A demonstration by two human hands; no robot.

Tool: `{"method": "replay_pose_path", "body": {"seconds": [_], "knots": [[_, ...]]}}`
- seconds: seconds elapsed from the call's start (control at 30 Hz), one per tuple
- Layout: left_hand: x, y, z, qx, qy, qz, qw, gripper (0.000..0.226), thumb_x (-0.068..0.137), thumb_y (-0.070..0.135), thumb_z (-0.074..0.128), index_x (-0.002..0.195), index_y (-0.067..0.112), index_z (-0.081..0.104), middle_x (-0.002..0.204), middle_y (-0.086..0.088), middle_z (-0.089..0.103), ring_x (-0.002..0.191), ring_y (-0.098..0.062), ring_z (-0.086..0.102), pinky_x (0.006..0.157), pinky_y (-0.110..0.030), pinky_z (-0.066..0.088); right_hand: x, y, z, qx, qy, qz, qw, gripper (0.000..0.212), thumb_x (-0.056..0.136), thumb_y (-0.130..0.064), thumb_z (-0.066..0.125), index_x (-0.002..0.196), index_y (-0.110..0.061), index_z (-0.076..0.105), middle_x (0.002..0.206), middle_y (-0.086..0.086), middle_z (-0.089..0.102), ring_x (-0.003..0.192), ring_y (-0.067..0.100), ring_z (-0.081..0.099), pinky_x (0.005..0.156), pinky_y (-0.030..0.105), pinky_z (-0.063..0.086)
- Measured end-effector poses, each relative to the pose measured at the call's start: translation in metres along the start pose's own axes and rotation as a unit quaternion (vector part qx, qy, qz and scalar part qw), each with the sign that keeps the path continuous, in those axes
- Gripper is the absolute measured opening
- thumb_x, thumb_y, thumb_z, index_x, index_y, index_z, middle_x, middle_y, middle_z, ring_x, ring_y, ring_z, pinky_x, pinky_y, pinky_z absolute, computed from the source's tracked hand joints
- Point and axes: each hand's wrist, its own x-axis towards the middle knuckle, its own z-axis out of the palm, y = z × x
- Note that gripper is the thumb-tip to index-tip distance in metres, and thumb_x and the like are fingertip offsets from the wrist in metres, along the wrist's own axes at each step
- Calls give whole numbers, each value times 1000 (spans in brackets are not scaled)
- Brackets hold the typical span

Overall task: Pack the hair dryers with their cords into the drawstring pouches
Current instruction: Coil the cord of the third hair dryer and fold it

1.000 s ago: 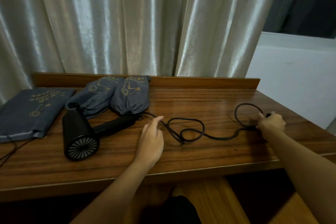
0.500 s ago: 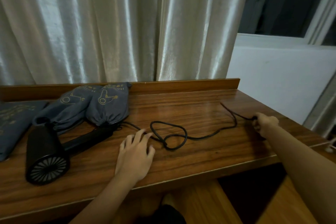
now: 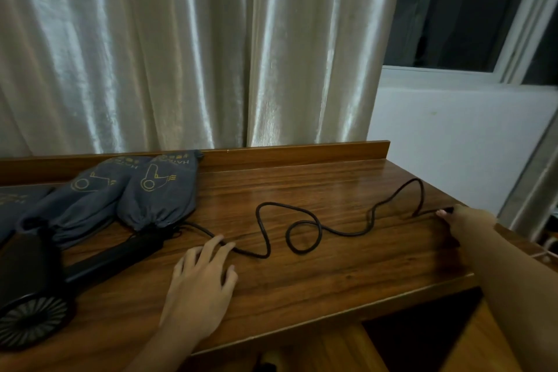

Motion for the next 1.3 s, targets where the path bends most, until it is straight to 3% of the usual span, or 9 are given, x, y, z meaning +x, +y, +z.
{"method": "replay_pose_path", "body": {"seconds": [0.07,0.17,0.3,0.43,0.6,0.77,0.97,1.07,1.3], "knots": [[0,-1,1,0,4,0,1000,47,100,48,30,147,44,26,154,24,16,137,-7,21,116,-34,22,8,-2,-4,42,9,-4,999,39,102,-23,49,139,-9,49,134,19,57,110,33,61,62,27,56],[1,-1,2,-1,9,-2,1000,48,99,48,30,147,45,25,154,24,16,137,-7,21,116,-34,21,10,1,-1,-50,18,-47,997,34,93,-22,60,113,6,63,113,28,65,98,42,64,85,49,56],[3,0,3,8,6,0,1000,50,99,50,26,149,45,21,156,24,11,138,-6,17,116,-33,18,1,-8,2,-89,55,-39,994,34,96,-23,62,103,10,59,81,24,59,66,35,56,70,45,52],[2,-1,3,29,-1,0,1000,53,100,50,23,152,43,17,160,22,7,138,-8,17,116,-33,17,-58,-8,-1,-50,152,-226,961,22,100,-16,48,122,-12,52,118,15,56,100,32,61,81,41,49],[1,0,3,45,-18,7,999,54,100,48,21,153,40,17,161,17,8,138,-12,19,116,-35,17,-203,-4,20,-53,-146,-445,882,31,99,-51,38,110,-27,55,85,-4,64,71,12,63,63,36,55],[-2,1,1,23,-12,6,1000,50,100,45,26,149,36,28,159,14,18,138,-15,22,116,-37,20,-277,-7,63,-147,-296,-446,832,28,103,-35,45,92,-16,61,66,2,67,54,8,62,59,33,56],[0,4,1,9,-19,-1,1000,47,100,44,26,146,34,31,155,11,24,137,-20,23,116,-39,20,-261,-27,77,25,-234,-149,961,21,101,-15,52,107,0,66,72,13,70,57,19,64,60,28,52],[-1,4,-1,15,-22,1,1000,49,101,41,26,149,32,27,158,9,21,140,-21,22,117,-40,18,-264,-33,76,94,-241,-57,964,21,102,-10,49,118,0,59,85,16,70,71,26,69,76,38,59],[-40,-1,-50,-46,239,81,967,33,95,25,44,123,22,61,127,7,58,120,-12,49,107,-33,36,-356,-42,60,121,-102,-429,889,13,99,-14,48,108,-23,53,67,-4,57,58,8,57,63,34,47]]}}
